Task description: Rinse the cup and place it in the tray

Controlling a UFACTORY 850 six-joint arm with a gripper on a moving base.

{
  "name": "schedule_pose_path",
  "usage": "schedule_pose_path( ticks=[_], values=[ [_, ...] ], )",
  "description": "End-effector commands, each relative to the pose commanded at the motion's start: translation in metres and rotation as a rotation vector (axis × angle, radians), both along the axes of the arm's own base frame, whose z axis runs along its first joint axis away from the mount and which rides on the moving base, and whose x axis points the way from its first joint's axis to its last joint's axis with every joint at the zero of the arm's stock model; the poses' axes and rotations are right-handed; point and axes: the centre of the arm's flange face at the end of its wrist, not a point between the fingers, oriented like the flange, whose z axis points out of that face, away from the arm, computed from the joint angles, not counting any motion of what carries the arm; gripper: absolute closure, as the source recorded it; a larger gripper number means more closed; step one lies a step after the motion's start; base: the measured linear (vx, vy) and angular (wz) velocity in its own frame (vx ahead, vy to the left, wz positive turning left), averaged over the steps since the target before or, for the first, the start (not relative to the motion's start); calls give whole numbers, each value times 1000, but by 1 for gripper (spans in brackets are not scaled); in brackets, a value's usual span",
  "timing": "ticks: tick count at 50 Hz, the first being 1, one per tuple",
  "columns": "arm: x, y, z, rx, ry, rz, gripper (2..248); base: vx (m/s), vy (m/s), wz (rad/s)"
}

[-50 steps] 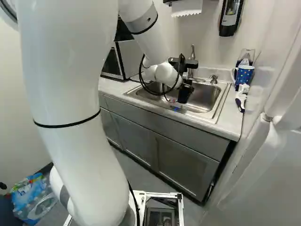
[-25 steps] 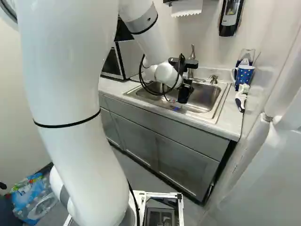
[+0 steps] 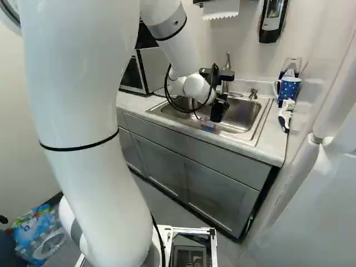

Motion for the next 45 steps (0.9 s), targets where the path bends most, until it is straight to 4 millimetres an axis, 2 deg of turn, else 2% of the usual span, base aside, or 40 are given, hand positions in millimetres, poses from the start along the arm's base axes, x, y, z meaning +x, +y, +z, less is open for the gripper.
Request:
schedule_pose_path(
  ticks=[45],
  values=[
    [0,0,0,0,0,0,124,0,0,0]
  ],
)
